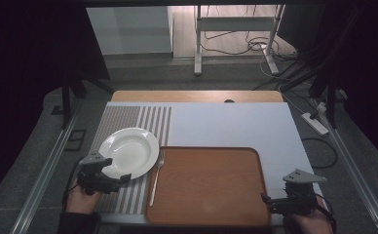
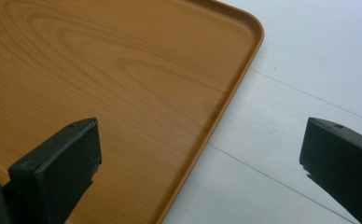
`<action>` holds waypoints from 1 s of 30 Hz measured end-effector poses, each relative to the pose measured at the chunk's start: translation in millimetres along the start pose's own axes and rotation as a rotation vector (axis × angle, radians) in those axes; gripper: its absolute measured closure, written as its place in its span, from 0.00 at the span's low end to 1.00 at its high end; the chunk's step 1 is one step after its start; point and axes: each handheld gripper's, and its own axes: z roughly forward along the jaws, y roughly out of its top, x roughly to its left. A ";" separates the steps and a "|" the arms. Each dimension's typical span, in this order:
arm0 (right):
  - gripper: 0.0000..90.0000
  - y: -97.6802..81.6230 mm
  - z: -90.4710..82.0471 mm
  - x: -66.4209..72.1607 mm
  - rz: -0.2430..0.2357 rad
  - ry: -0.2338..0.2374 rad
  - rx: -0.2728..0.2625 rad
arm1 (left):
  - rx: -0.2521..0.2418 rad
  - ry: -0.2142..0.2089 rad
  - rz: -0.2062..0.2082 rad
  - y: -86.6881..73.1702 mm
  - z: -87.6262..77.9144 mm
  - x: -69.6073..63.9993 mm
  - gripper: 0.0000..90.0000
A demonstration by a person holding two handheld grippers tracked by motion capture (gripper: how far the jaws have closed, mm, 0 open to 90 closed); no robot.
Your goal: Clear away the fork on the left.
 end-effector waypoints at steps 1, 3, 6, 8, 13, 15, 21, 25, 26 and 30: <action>0.00 0.0 0.0 0.1 -0.001 -0.002 0.000 | -0.003 0.000 -0.002 -1.3 -0.9 0.5 0.00; 0.00 0.0 -0.2 0.0 0.000 -0.003 -0.001 | -0.003 0.009 -0.006 -4.8 -3.5 2.2 0.00; 0.00 -0.1 -0.5 -0.3 0.003 -0.004 -0.003 | -0.009 0.014 -0.020 -8.9 -6.6 4.7 0.00; 0.00 0.0 -0.6 -0.6 0.004 -0.004 -0.001 | -0.012 0.017 -0.028 -11.5 -8.6 6.1 0.00; 0.00 0.3 -0.3 -0.6 0.004 -0.006 -0.003 | -0.020 0.032 -0.034 -17.9 -13.2 7.5 0.00; 0.00 0.4 0.0 -0.8 0.005 -0.004 -0.005 | -0.021 0.043 -0.029 -20.0 -14.4 7.5 0.00; 0.00 0.8 0.2 -1.0 0.010 -0.006 -0.007 | -0.026 0.047 -0.031 -25.7 -19.4 6.8 0.00; 0.00 0.8 0.0 -0.9 0.008 -0.008 -0.007 | -0.032 0.069 -0.033 -28.8 -23.8 6.1 0.00; 0.00 0.7 0.2 -0.7 0.008 -0.008 -0.007 | -0.036 0.074 -0.033 -29.4 -24.9 6.0 0.00; 0.00 0.7 0.4 -0.6 0.004 -0.010 -0.005 | -0.049 0.080 -0.025 -31.7 -28.1 4.5 0.00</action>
